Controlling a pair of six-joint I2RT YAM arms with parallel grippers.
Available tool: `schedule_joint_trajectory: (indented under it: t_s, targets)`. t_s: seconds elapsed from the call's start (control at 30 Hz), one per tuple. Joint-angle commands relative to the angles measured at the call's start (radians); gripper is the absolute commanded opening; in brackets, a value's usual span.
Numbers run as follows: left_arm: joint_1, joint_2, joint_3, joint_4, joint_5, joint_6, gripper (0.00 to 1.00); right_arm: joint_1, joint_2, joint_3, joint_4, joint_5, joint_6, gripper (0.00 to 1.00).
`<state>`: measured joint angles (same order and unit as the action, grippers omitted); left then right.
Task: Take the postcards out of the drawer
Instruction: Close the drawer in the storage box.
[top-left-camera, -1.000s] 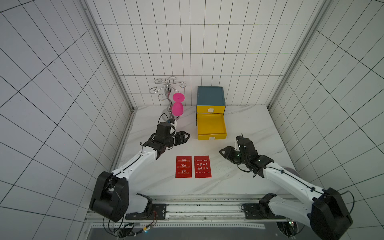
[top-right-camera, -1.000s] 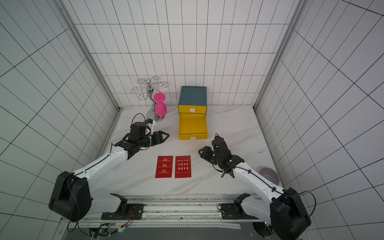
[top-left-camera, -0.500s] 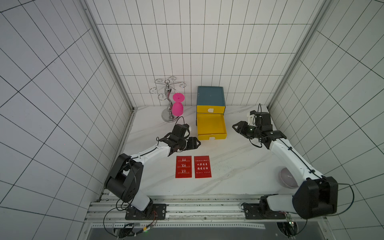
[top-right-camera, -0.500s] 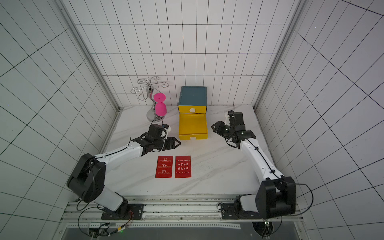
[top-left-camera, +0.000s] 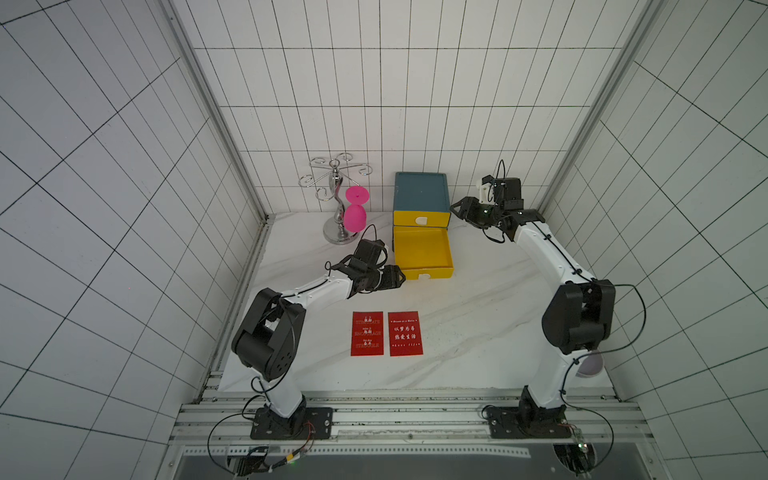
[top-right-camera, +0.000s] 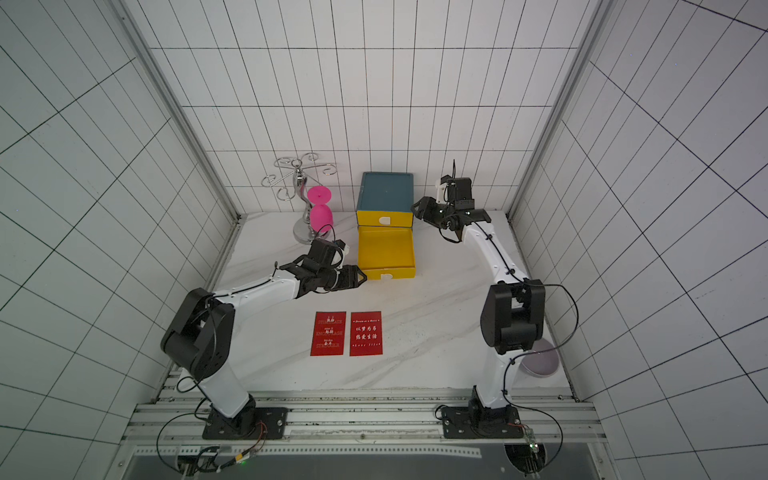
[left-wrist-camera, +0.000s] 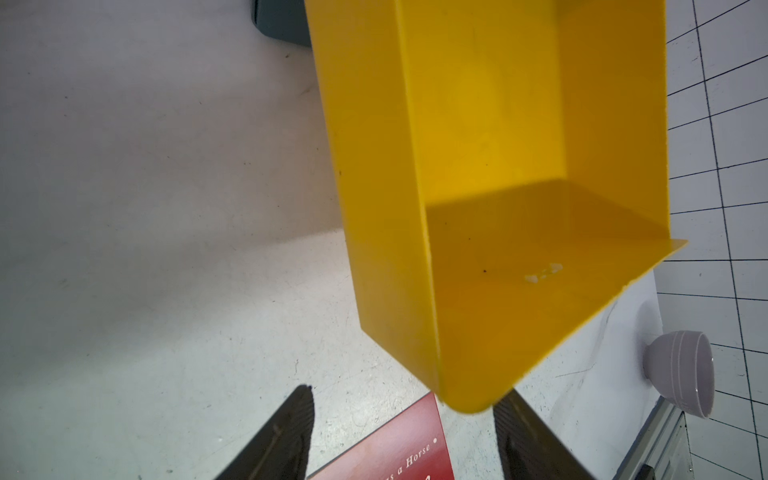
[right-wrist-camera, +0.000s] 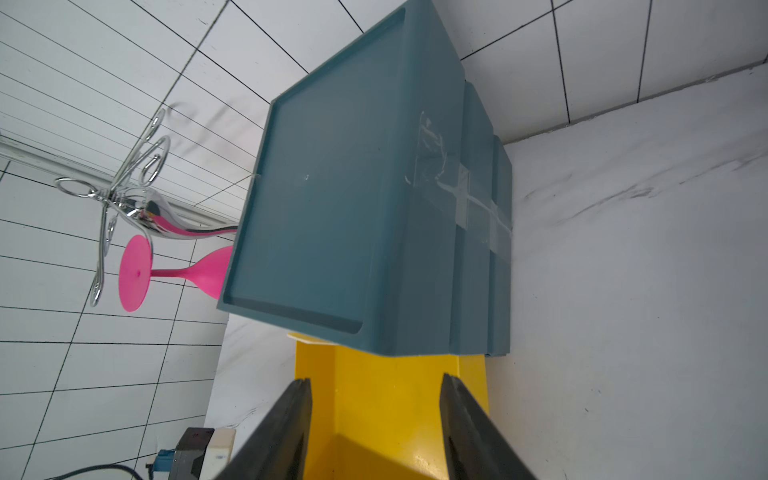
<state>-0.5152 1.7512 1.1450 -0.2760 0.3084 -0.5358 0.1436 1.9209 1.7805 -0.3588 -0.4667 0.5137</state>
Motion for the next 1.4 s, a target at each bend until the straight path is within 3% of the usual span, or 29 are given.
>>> schedule_joint_trajectory:
  t_s: [0.0, 0.47, 1.37]
  targets:
    - [-0.001, 0.026, 0.033, -0.007, -0.025, 0.02, 0.68, -0.007, 0.054, 0.102, -0.045, -0.015, -0.015, 0.54]
    - [0.0, 0.084, 0.11, -0.021, -0.045, 0.042, 0.68, 0.0, 0.195, 0.251, -0.111, -0.026, -0.036, 0.55]
    - [0.005, 0.19, 0.252, -0.014, -0.132, 0.017, 0.7, 0.008, 0.191, 0.194, -0.151, -0.014, -0.07, 0.55]
